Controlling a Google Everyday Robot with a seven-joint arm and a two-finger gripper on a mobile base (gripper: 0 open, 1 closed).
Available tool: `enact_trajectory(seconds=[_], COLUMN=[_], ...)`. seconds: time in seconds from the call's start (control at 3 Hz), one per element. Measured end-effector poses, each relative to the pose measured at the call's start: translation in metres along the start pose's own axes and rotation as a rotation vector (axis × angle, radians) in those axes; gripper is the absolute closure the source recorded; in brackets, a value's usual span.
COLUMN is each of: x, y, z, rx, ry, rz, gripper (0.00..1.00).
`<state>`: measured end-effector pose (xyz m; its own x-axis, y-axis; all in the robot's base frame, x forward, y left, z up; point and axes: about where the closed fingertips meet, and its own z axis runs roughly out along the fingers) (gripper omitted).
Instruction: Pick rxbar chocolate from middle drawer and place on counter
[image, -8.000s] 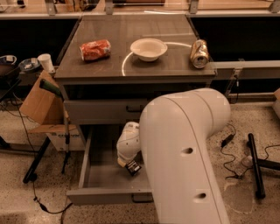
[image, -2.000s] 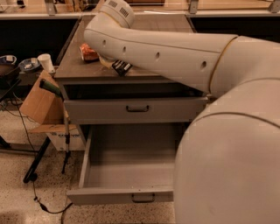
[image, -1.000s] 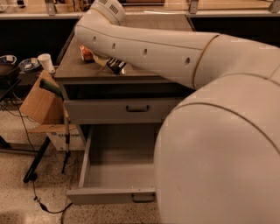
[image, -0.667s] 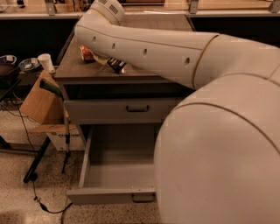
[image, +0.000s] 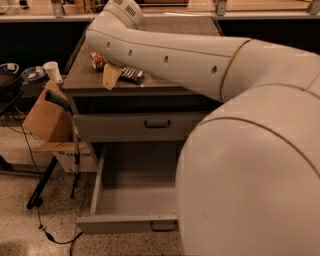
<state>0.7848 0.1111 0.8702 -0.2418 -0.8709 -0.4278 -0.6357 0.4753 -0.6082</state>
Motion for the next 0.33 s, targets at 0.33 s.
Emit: enact_trajectory(seconds=[0.33], x=[0.0], y=[0.0], z=[0.0], rx=[0.0], ry=[0.0], rz=[0.0], gripper=[0.0])
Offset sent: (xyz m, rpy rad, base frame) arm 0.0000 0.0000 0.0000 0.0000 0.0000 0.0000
